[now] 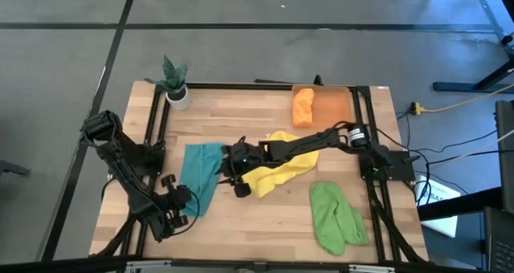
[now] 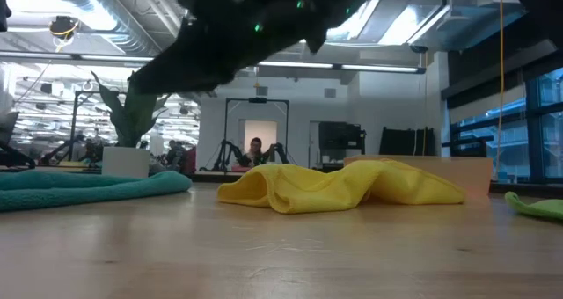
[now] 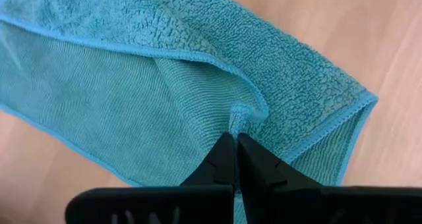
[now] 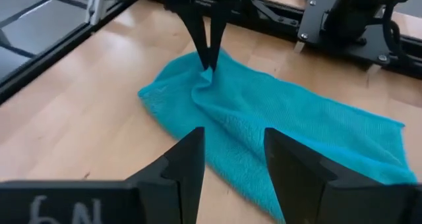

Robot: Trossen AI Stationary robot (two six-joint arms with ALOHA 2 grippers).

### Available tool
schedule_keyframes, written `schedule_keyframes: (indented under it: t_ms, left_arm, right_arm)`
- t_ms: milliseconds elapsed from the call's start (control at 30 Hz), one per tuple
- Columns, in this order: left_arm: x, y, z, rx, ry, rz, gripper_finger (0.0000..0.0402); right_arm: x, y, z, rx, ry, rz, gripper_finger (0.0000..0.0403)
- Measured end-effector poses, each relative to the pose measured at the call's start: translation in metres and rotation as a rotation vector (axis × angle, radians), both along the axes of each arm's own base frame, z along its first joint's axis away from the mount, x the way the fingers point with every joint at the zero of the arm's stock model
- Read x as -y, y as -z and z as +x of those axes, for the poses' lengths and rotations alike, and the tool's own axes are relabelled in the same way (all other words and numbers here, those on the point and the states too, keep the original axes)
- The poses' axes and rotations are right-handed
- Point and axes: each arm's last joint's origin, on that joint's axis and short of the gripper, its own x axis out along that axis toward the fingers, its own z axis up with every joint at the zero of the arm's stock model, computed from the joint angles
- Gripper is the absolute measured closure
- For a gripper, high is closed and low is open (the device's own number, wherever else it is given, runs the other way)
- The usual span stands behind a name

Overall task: Roll microfiber towels into tight, uniform cylinder then place into a basket
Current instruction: Roll the blue microfiber towel

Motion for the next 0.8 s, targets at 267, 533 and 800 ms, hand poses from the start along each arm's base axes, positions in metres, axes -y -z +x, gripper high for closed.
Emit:
schedule_keyframes:
  t_ms: [267, 533, 800]
  left_arm:
    - [0.0, 0.0, 0.0, -0.007, -0.007, -0.009, 0.0401]
    - [0.0, 0.0, 0.0, -0.002, -0.024, -0.018, 0.0402]
    - [0.001, 0.001, -0.002, -0.049, -0.044, -0.057, 0.0402]
  right_arm:
    - [0.007, 0.026, 0.017, 0.019, 0.029, 0.027, 0.0246]
    - [0.014, 0.046, 0.04, -0.007, 0.059, 0.052, 0.0246]
    - [0.016, 0.066, 0.049, -0.12, 0.021, 0.067, 0.0246]
